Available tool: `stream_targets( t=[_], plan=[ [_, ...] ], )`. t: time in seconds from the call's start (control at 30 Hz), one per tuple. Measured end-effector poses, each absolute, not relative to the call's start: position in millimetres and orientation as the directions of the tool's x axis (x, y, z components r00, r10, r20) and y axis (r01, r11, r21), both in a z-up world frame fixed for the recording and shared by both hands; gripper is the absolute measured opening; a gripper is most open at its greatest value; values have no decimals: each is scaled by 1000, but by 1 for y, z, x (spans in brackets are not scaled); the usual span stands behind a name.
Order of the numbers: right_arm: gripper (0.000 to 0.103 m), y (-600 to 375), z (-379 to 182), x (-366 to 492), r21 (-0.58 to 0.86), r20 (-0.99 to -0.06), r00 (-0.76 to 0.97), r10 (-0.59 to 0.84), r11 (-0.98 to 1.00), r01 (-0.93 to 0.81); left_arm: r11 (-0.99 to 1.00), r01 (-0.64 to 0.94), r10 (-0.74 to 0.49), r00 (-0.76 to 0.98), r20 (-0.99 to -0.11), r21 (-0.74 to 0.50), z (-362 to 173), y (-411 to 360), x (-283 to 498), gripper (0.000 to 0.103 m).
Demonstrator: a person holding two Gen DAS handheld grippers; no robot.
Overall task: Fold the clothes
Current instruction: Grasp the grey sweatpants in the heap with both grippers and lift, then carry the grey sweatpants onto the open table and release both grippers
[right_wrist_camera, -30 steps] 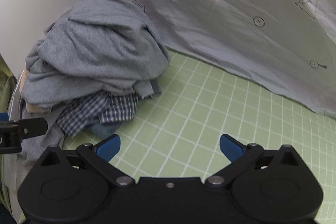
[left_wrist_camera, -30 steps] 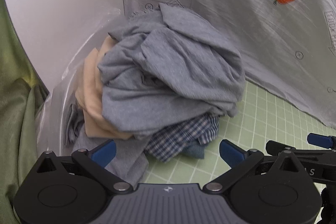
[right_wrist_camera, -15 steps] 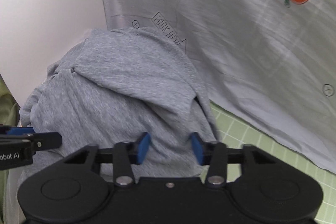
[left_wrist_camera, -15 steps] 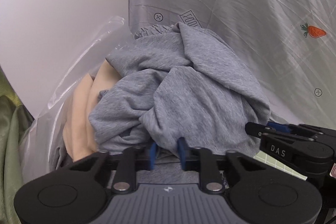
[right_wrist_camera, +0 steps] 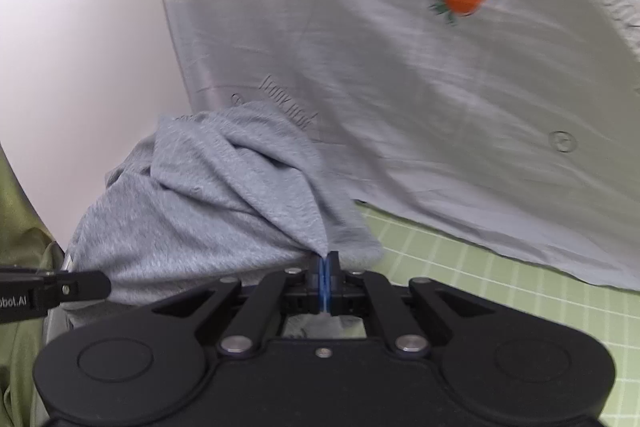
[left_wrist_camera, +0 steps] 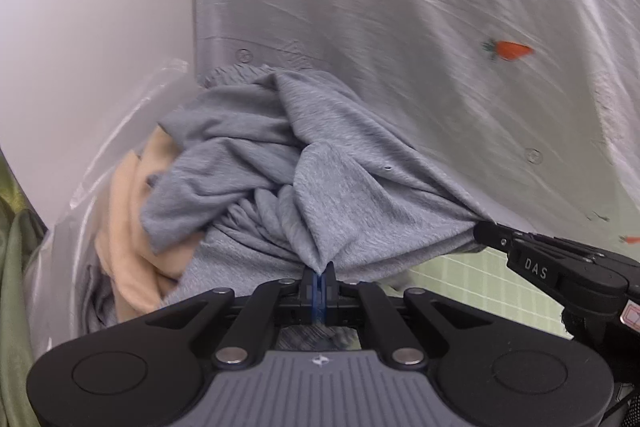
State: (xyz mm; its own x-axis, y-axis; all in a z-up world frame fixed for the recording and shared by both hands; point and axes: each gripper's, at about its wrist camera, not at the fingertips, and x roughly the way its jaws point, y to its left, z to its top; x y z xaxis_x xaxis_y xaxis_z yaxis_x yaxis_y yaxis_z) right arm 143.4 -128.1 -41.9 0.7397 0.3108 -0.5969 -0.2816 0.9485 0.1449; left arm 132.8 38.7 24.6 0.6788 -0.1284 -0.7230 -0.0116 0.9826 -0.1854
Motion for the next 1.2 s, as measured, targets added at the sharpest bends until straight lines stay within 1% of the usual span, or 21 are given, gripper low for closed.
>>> stream_targets(
  t=[0.17,0.4,0.5,0.53,0.57,0.77,0.8,0.83,0.9,0.97,1.0,1.07,1.1,1.17,1.2],
  plan=[
    [1,-174,-51,93,173,-607,753,256,967,-190,972,42,-203,644,-737,-231,20,-1,92,1],
    [1,-269,-68,28,153,-669,729,145,987,-56,950,86,-294,556,-777,-299,6,-77,34,0],
    [1,-323,-74,4,118,-699,710,84,993,-2,946,102,-314,516,-797,-307,-1,-116,8,0],
    [1,-342,-76,-4,112,-707,704,65,993,21,945,106,-318,505,-803,-308,-3,-129,-1,3],
    [1,-362,-79,-12,104,-715,698,41,993,48,946,107,-318,499,-806,-306,-3,-141,-8,3],
    [1,-486,-89,-50,20,-727,665,-169,964,267,950,61,-295,498,-815,-307,-1,-176,-41,4],
    [1,-506,-90,-56,16,-726,658,-199,952,305,952,49,-284,500,-818,-301,-2,-178,-45,7],
    [1,-526,-91,-63,25,-725,654,-219,939,342,955,34,-272,500,-822,-295,-3,-179,-48,13],
    [2,-552,-96,-75,46,-737,636,-230,921,387,959,1,-247,498,-831,-284,-5,-179,-53,19],
    [12,-549,-104,-82,68,-755,616,-225,907,415,959,-46,-224,486,-845,-281,-9,-178,-51,20],
    [14,-547,-108,-86,79,-764,606,-222,900,429,958,-64,-215,482,-850,-279,-10,-174,-51,23],
    [43,-543,-115,-93,100,-781,586,-215,884,457,958,-91,-197,478,-856,-271,-11,-168,-49,27],
    [49,-541,-119,-97,111,-790,576,-211,875,471,959,-99,-190,477,-858,-267,-10,-164,-48,30],
    [56,-538,-127,-104,130,-806,557,-202,857,499,964,-103,-168,482,-860,-245,-8,-157,-44,40],
    [59,-536,-131,-108,139,-814,547,-197,847,513,968,-101,-155,486,-860,-231,-7,-155,-43,51]
  ],
)
